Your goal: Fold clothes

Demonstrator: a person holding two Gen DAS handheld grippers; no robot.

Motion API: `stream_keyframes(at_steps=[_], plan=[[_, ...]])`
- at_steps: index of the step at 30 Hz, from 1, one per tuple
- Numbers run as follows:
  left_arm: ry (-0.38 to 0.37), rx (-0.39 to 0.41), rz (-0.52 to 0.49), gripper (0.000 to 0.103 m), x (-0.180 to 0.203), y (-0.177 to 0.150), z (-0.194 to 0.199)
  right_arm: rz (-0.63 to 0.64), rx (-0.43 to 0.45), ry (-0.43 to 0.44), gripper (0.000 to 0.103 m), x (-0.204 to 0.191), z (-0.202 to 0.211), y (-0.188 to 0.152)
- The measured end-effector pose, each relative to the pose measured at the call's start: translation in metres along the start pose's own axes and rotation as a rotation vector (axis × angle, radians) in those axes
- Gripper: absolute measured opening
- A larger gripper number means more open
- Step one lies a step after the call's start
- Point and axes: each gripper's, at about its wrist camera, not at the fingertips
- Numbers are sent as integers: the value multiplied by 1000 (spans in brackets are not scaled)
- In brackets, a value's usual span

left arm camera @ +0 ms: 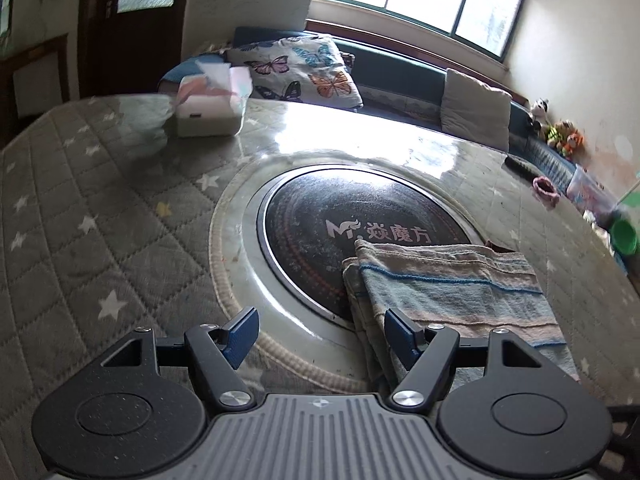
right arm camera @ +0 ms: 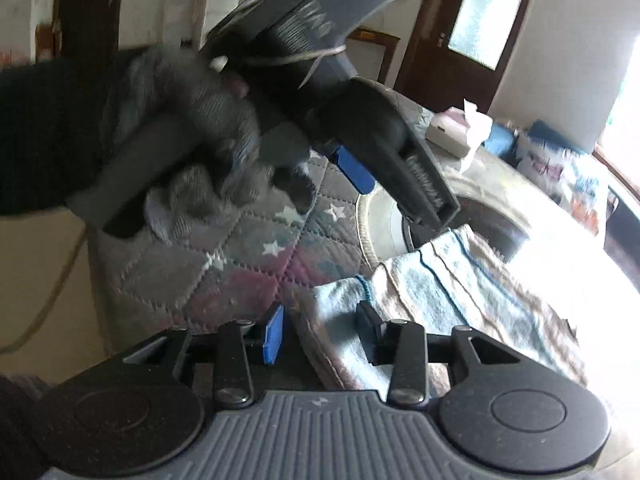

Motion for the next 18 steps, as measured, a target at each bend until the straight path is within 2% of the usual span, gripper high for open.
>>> stream_keyframes(at_steps=[4, 5, 7, 11, 18], plan=[[-32, -11, 60, 74, -6, -4, 3, 50, -7, -54, 36, -11, -4, -1], [-42, -12, 72, 74, -6, -5, 4, 55, -9, -65, 31, -12, -5, -1], [-59, -9, 91, 74, -6, -6, 7, 63, -7, -84, 27, -13, -5, -1], [-84, 1, 148, 75, -4, -6, 12, 13, 10, -72, 15, -7, 1, 2], [-165, -32, 296, 75, -4, -10, 6, -130, 81, -25, 12, 23, 27, 9]])
Point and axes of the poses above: each gripper's, at about its wrist camera, not at the fingertips, and z roughly against the way its jaws point, x to its right, y to its top, and after that the axes turned 8 degrees about -z, right-handed
